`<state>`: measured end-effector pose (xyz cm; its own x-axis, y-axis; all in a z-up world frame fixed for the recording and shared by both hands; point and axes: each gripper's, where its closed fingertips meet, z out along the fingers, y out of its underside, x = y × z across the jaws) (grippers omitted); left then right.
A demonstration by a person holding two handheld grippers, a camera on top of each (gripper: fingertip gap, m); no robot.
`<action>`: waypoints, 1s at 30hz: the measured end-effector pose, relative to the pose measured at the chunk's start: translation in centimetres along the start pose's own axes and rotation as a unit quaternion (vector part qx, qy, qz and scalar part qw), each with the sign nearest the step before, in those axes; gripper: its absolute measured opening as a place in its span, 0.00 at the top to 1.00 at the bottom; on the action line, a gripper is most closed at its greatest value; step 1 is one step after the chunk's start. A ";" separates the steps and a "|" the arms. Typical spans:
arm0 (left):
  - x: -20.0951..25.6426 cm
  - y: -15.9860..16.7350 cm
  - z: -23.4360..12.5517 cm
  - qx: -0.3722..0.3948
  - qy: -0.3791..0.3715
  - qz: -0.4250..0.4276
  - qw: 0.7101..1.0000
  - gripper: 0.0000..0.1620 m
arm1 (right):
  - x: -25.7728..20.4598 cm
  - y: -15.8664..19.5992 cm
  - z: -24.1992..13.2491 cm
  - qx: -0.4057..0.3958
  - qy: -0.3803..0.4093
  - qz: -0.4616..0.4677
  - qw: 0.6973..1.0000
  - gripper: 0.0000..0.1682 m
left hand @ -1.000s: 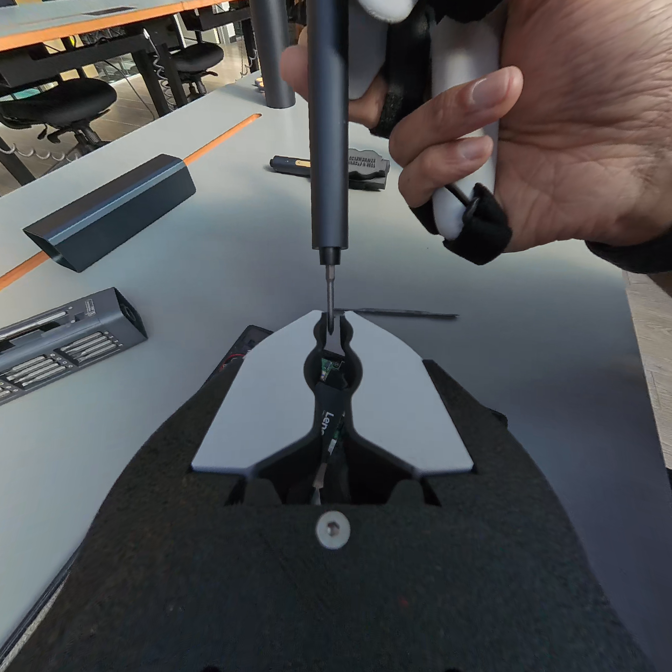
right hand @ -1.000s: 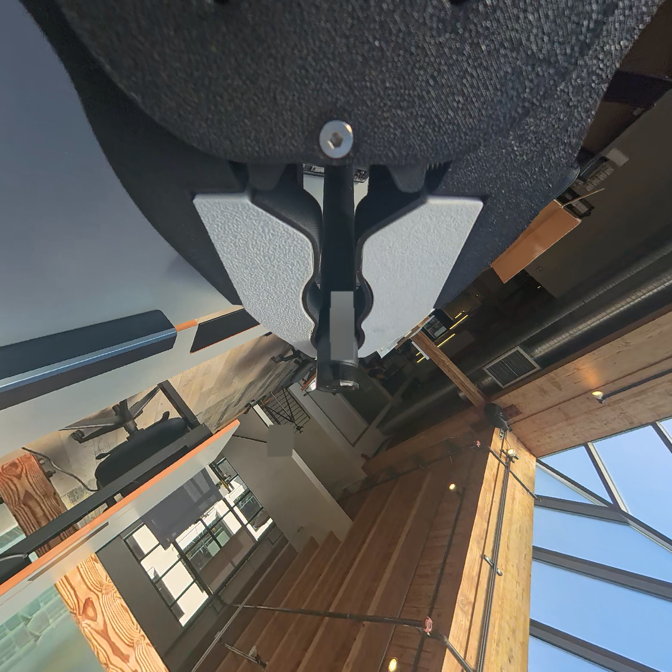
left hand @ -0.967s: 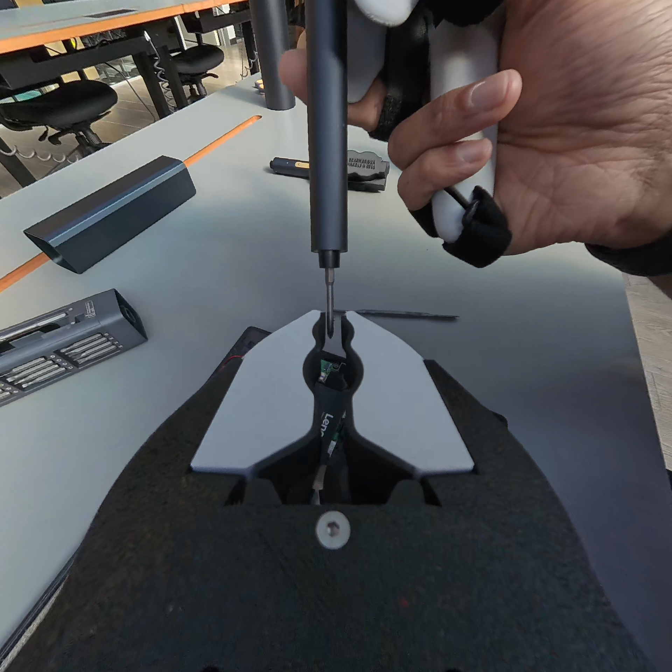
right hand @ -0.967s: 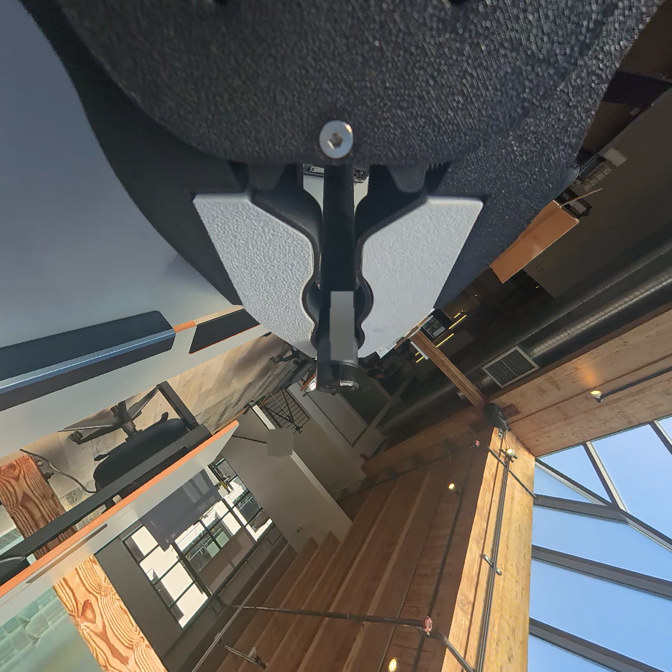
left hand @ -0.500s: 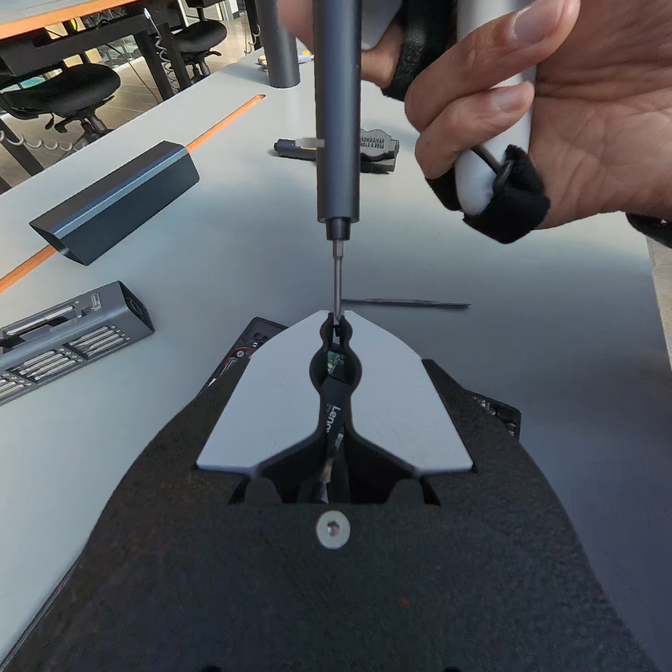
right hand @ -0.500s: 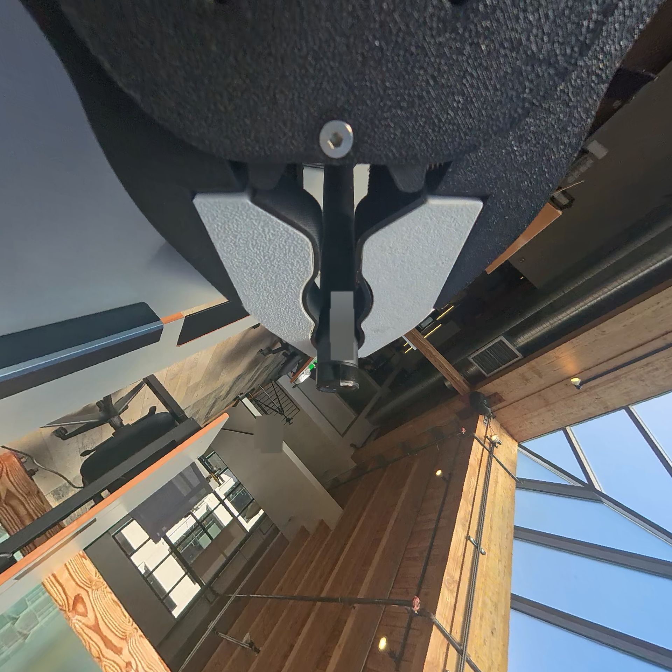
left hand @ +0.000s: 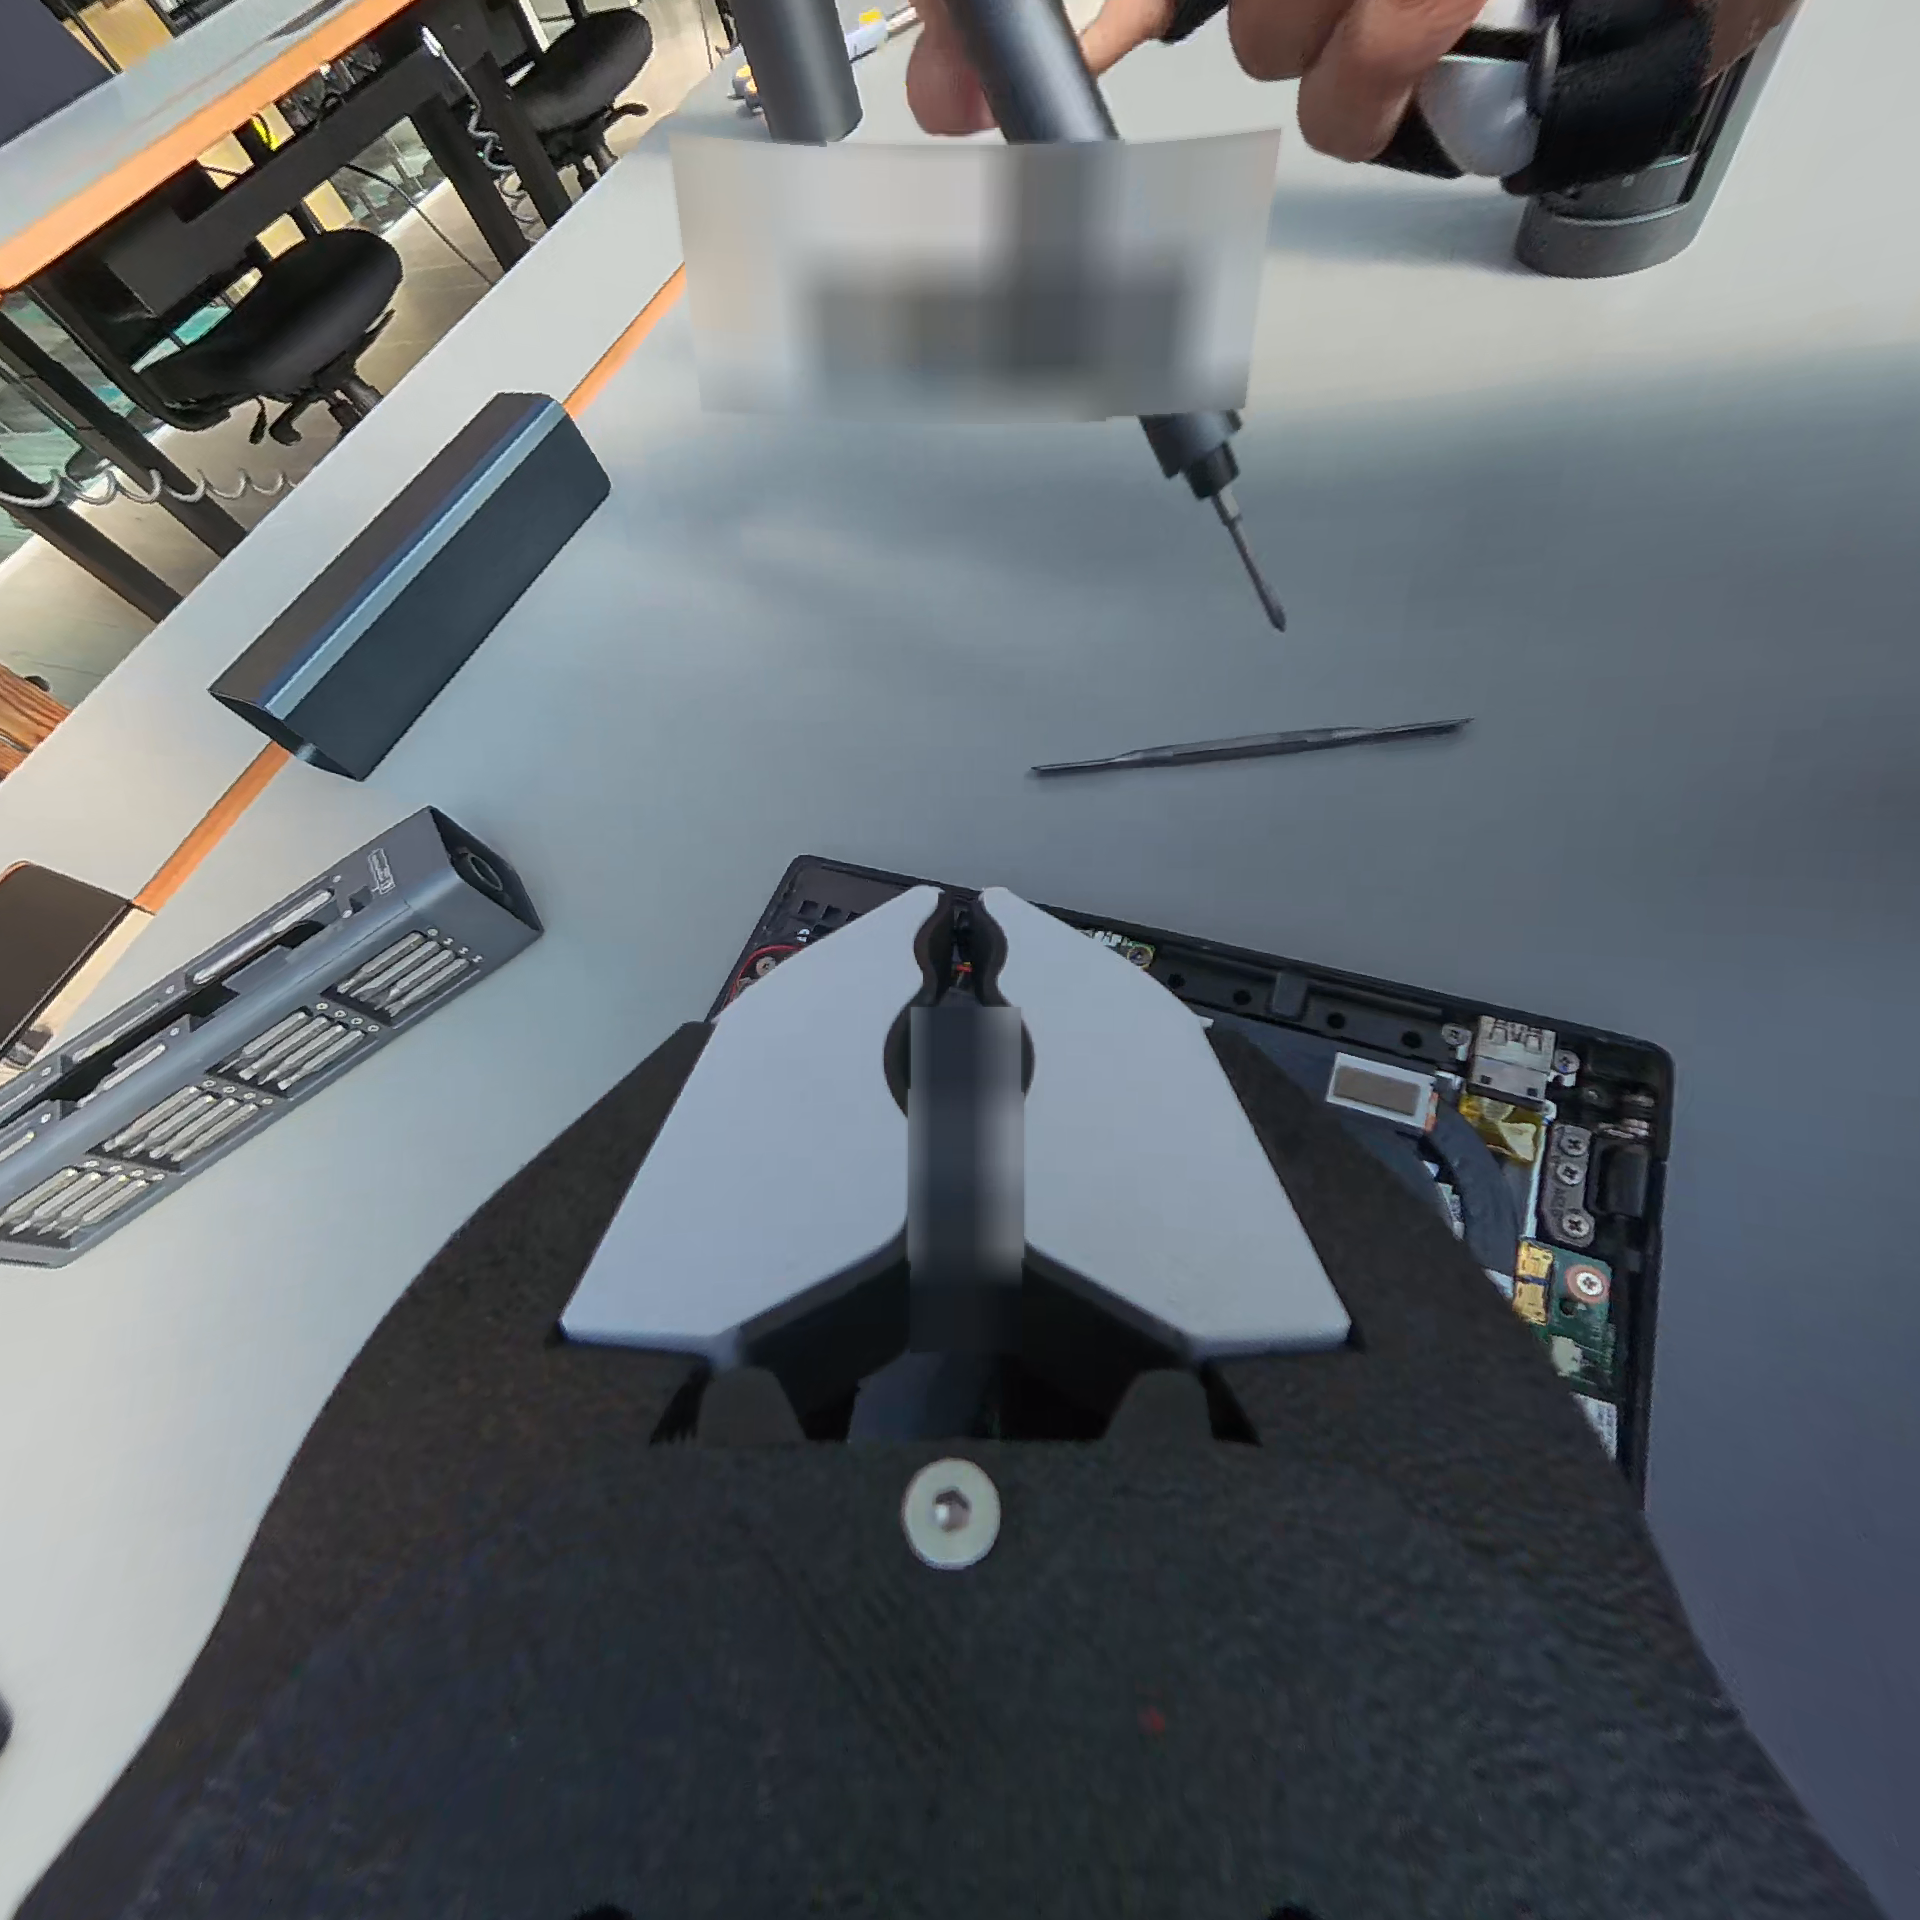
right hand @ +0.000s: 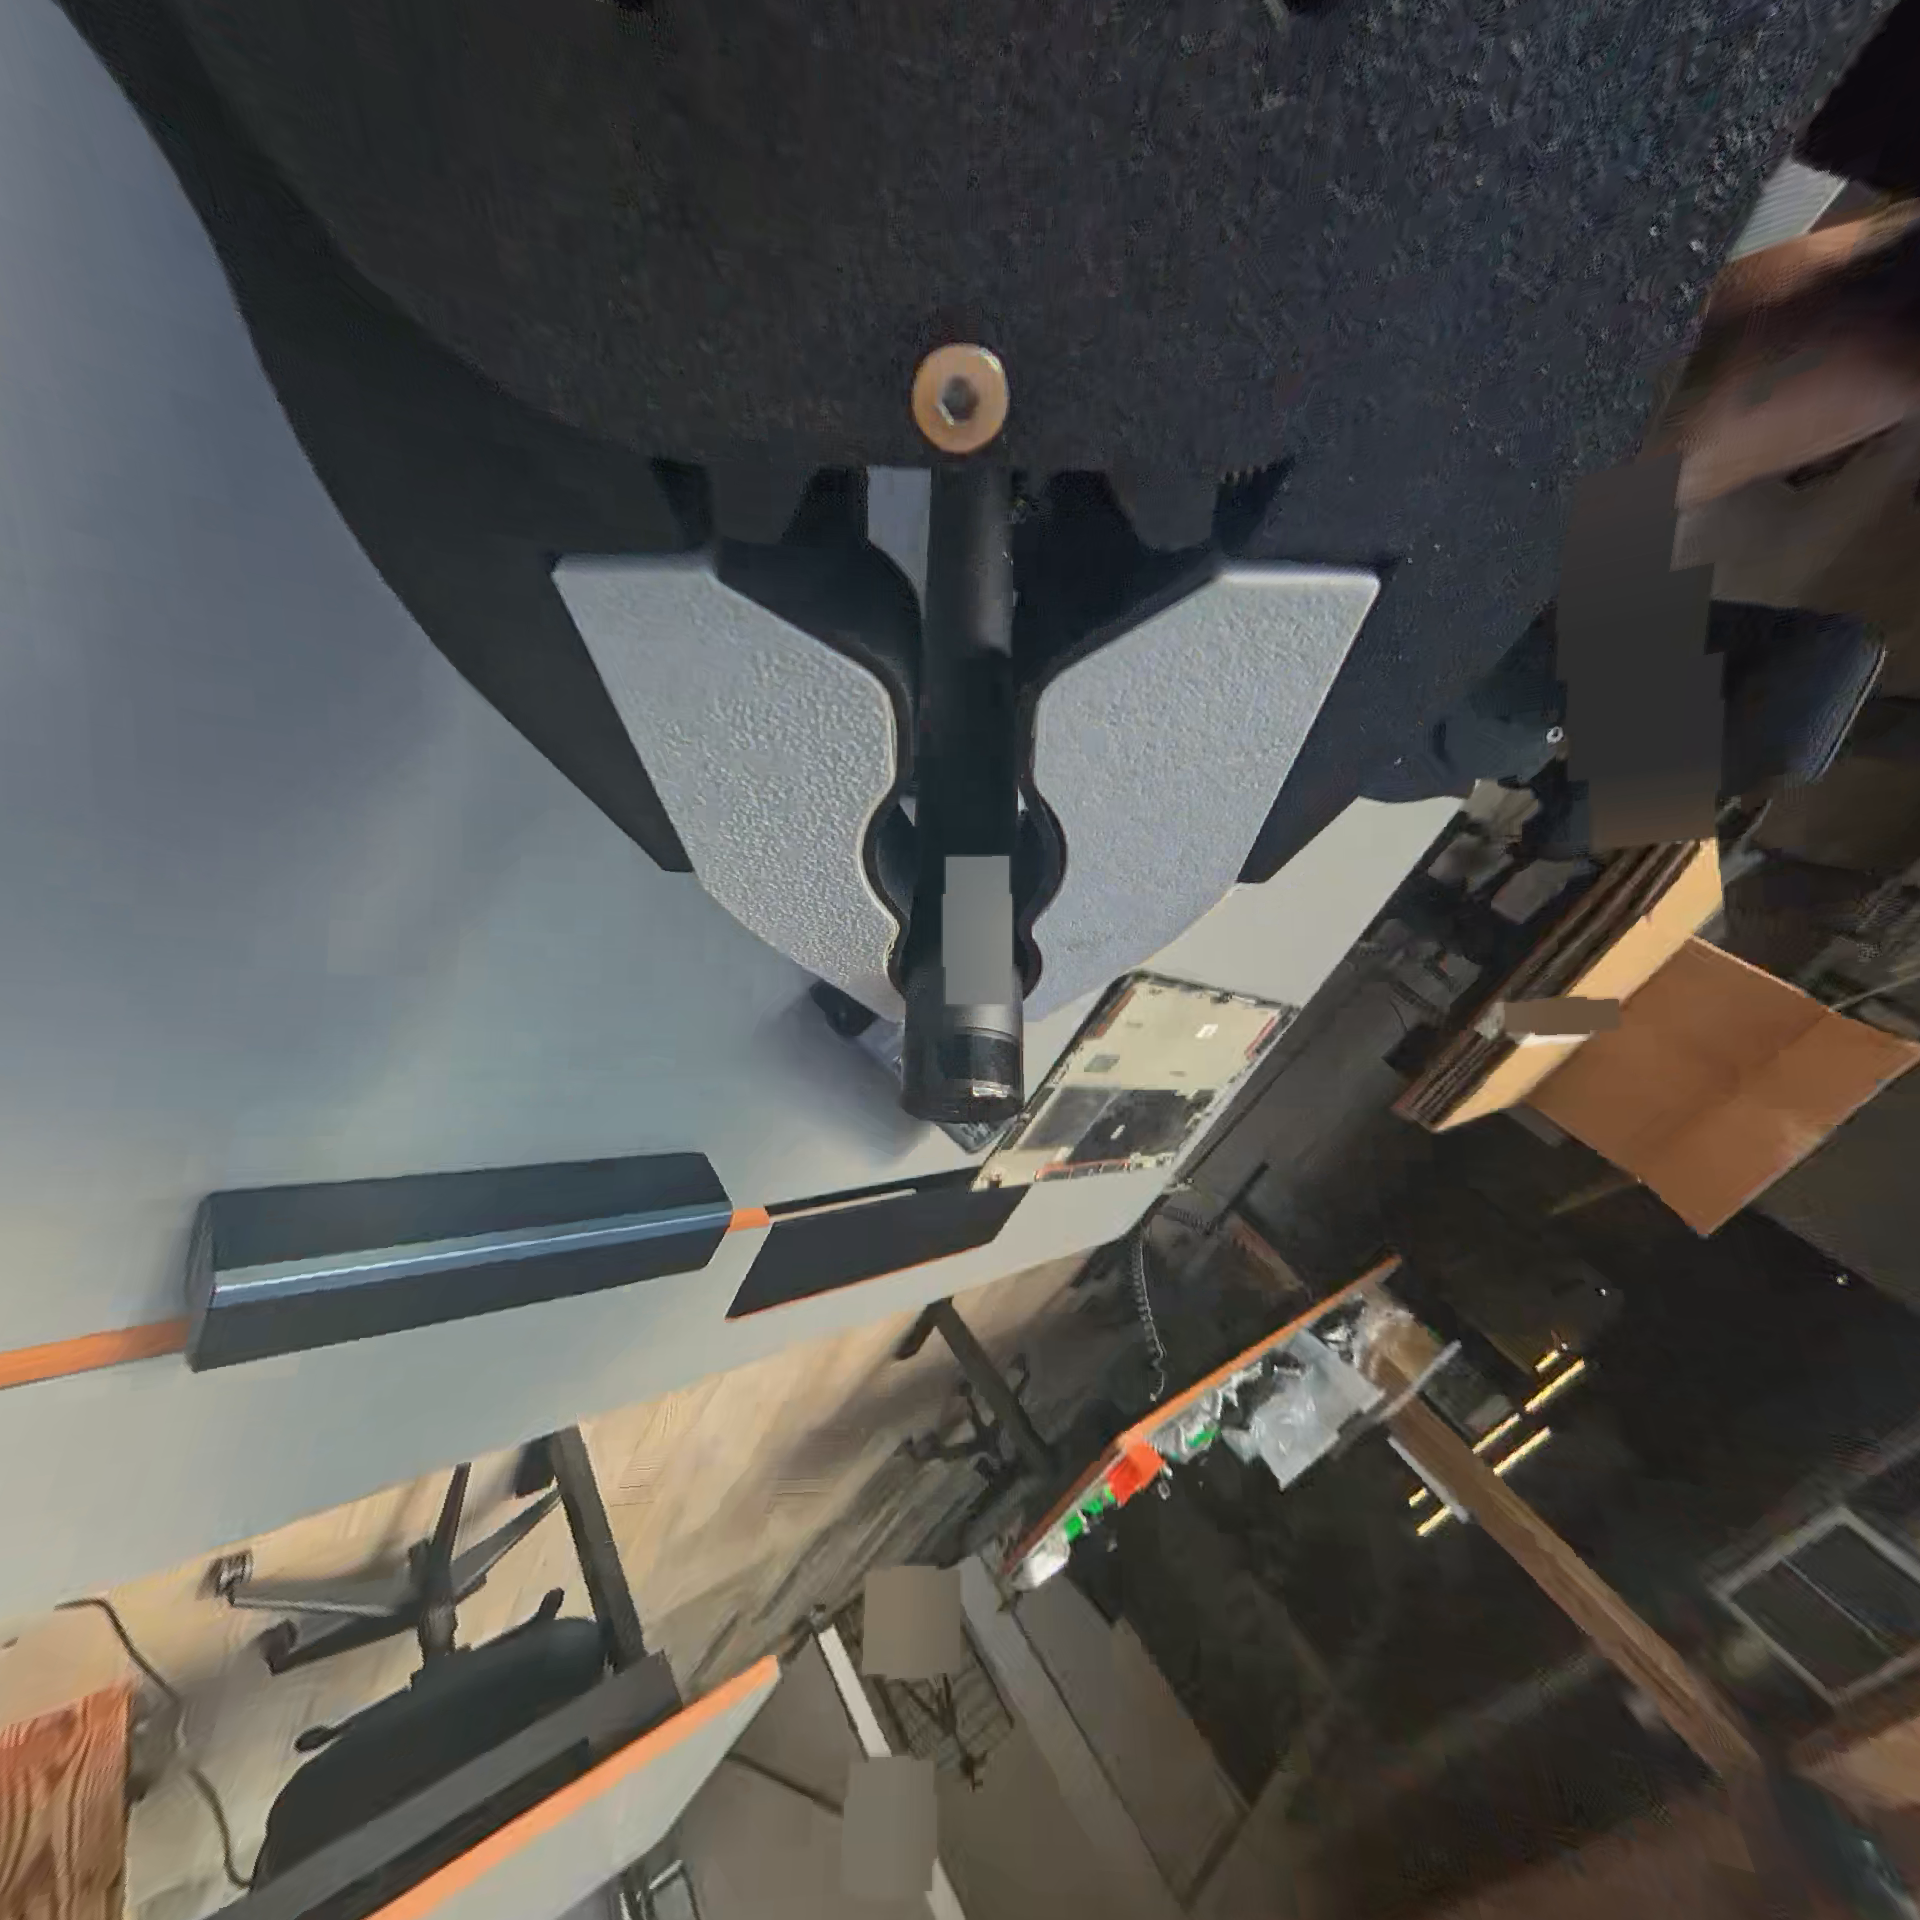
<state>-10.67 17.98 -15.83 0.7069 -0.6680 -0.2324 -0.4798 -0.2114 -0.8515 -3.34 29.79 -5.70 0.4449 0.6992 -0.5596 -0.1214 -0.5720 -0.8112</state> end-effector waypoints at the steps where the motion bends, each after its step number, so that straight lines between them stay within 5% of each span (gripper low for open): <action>1: -0.1 0.2 0.0 -0.002 0.003 -0.005 1.000 0.99 | 0.2 1.3 0.3 -0.049 -0.002 -0.013 0.999 0.92; 9: -0.5 1.4 0.3 -0.009 0.047 -0.076 0.996 0.99 | 3.2 9.7 0.5 -0.300 -0.025 -0.016 0.954 0.92; 19: 0.0 2.1 0.3 -0.009 0.092 -0.080 0.993 0.99 | 7.3 12.0 3.4 -0.254 0.039 0.039 0.966 0.92; 30: -0.8 5.2 0.4 -0.142 0.088 -0.051 0.985 0.99 | 6.7 13.1 3.6 -0.259 0.124 -0.120 0.950 0.91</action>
<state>-13.54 17.73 -20.23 0.6705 -0.7405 -0.0459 -0.5540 -0.4586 -0.6948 -5.12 28.49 -20.63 0.6084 0.7500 -0.2596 0.4344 -0.5885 -0.6819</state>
